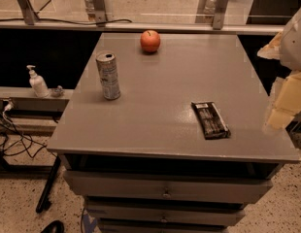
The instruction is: Knock redbull can over
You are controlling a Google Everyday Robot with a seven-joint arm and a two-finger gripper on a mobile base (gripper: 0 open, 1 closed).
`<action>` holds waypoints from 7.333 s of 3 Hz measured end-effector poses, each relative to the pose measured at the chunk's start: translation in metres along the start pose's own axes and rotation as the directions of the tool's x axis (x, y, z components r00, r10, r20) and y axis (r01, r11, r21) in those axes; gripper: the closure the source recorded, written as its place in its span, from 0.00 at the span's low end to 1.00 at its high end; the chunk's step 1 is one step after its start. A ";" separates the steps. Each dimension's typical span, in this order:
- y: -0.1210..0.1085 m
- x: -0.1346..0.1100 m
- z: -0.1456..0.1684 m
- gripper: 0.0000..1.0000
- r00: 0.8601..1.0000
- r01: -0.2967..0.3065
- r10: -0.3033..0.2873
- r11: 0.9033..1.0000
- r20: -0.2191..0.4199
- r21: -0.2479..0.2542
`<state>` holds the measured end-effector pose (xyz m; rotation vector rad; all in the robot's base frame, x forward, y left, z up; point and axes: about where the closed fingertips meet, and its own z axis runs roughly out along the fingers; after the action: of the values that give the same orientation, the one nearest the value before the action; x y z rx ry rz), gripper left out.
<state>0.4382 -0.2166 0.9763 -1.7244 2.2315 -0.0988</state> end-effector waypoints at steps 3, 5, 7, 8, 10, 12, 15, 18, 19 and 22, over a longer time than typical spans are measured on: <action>-0.017 -0.012 0.025 0.00 0.980 -0.086 0.086 0.996 0.178 -0.008; -0.064 -0.118 0.077 0.00 0.786 -0.112 0.123 0.992 0.606 -0.055; -0.058 -0.235 0.109 0.00 0.562 -0.025 0.133 0.989 0.816 -0.144; -0.058 -0.235 0.109 0.00 0.562 -0.024 0.133 0.989 0.817 -0.145; -0.054 -0.257 0.152 0.00 0.472 -0.014 0.157 0.985 0.867 -0.170; -0.063 -0.309 0.190 0.00 0.406 0.043 0.152 0.982 0.901 -0.186; -0.080 -0.348 0.204 0.63 0.338 0.028 0.169 0.981 0.926 -0.190; -0.131 -0.303 0.154 1.00 0.537 0.077 0.063 0.989 0.841 -0.124; -0.147 -0.281 0.149 1.00 0.680 0.130 -0.021 0.987 0.733 -0.093; -0.098 -0.188 0.178 1.00 0.926 0.334 -0.263 0.906 0.272 -0.262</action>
Offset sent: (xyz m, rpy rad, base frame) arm 0.0137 -0.0070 -0.0035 0.1097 -0.0159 -0.0418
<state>0.6222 -0.0390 0.8711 -2.1102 1.8726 0.3791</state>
